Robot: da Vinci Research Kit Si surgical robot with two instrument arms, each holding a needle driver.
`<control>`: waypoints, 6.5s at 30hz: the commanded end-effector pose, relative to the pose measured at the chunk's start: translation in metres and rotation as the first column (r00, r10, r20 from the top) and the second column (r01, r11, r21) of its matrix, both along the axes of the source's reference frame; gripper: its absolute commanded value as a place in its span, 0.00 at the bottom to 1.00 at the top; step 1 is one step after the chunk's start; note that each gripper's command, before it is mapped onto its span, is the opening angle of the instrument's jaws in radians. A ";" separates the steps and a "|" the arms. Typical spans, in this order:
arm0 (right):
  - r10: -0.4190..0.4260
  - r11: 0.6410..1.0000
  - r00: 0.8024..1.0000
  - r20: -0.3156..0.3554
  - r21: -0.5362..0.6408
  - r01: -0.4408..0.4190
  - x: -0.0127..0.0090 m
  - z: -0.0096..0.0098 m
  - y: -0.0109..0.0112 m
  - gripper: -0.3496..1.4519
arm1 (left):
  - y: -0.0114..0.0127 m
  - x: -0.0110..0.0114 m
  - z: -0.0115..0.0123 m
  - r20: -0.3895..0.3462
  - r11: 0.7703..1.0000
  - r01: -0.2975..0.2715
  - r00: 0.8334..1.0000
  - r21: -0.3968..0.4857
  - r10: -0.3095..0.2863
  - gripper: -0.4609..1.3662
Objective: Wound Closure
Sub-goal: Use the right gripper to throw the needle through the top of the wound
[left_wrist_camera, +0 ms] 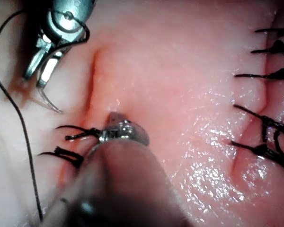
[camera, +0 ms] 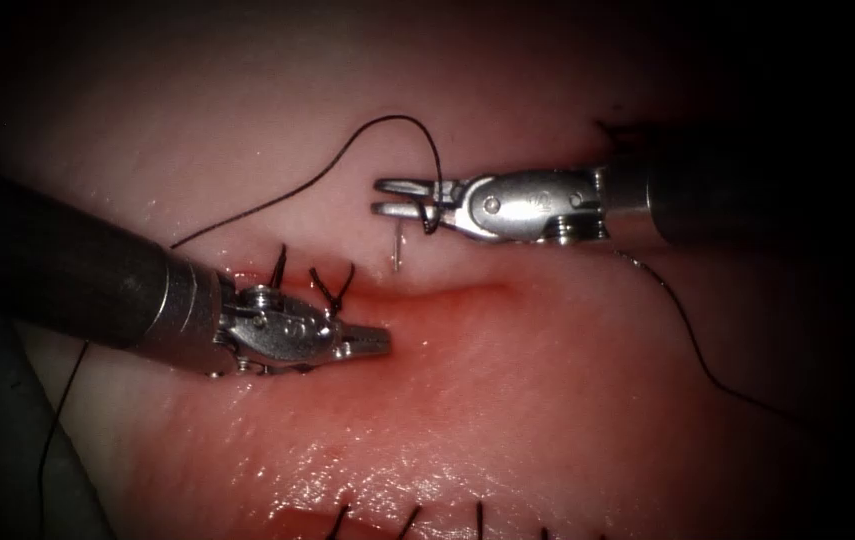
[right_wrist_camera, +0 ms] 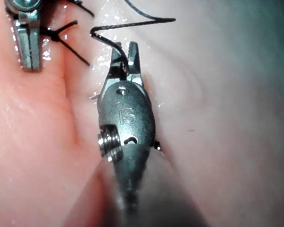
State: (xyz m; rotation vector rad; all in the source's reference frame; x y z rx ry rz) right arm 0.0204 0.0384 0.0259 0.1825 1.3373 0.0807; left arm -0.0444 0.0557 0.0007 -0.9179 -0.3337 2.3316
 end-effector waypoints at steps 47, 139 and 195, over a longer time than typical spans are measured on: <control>0.011 0.935 1.000 0.007 0.355 -0.013 0.0030 -0.0012 0.0094 0.00 | -0.0020 -0.0015 0.0023 0.016 0.999 -0.038 0.999 0.025 0.037 0.06; -0.165 0.189 0.980 0.109 0.979 -0.078 0.0002 -0.0033 -0.0052 0.00 | -0.0018 -0.0010 0.0019 0.016 0.999 -0.042 0.999 0.030 0.041 0.06; 0.360 0.175 0.914 0.188 0.948 -0.264 -0.0013 -0.0010 0.0012 0.00 | -0.0019 -0.0010 0.0018 0.018 0.999 -0.044 0.999 0.030 0.043 0.06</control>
